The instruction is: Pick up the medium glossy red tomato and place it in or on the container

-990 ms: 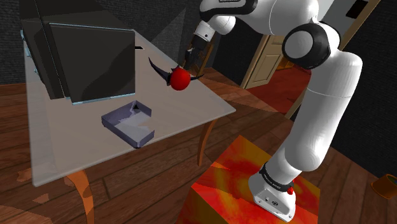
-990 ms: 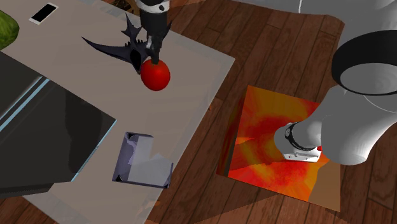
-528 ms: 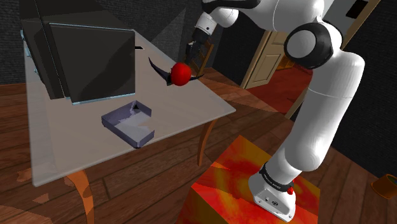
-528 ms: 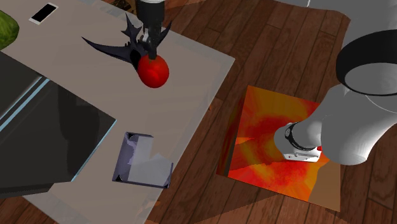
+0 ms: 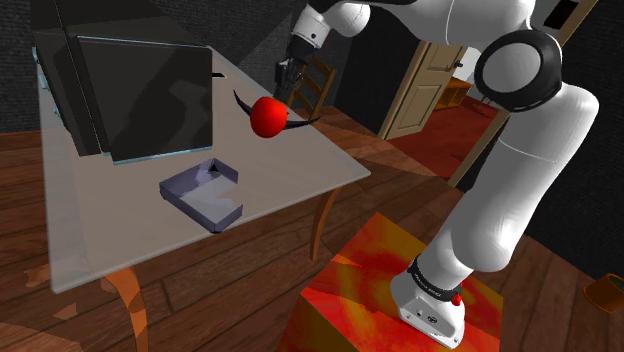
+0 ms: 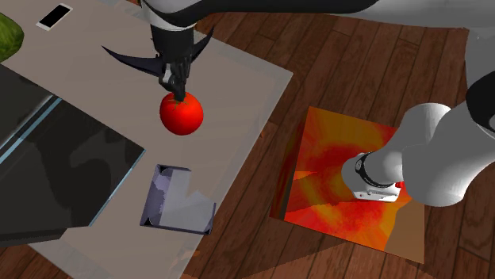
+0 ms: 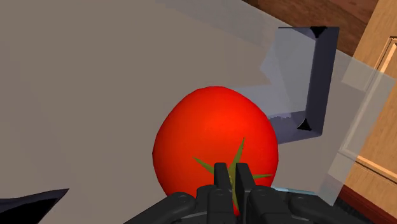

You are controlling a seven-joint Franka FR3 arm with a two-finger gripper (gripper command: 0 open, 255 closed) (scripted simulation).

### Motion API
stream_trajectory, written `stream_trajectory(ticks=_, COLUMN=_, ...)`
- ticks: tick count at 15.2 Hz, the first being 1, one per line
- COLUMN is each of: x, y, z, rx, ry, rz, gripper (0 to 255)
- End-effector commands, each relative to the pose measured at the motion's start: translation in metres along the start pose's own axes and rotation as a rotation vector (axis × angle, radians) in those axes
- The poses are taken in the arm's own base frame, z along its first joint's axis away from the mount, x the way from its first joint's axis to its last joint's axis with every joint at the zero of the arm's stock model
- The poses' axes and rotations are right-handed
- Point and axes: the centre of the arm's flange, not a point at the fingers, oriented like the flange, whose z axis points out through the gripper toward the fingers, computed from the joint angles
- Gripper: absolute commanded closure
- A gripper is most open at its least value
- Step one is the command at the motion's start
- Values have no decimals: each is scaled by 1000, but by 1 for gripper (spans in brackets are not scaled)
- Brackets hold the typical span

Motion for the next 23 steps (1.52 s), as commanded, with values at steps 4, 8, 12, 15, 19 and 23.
stream_trajectory(ticks=4, x=-2, y=-65, z=8, rx=0, ry=1, rz=1, gripper=255)
stream_trajectory(ticks=8, x=-4, y=-117, z=15, rx=0, ry=1, rz=1, gripper=255)
stream_trajectory(ticks=12, x=-7, y=-170, z=22, rx=0, ry=1, rz=1, gripper=255)
stream_trajectory(ticks=15, x=-8, y=-210, z=27, rx=0, ry=1, rz=1, gripper=255)
stream_trajectory(ticks=19, x=-11, y=-203, z=46, rx=0, ry=1, rz=1, gripper=255)
stream_trajectory(ticks=23, x=-13, y=-195, z=66, rx=0, ry=1, rz=1, gripper=255)
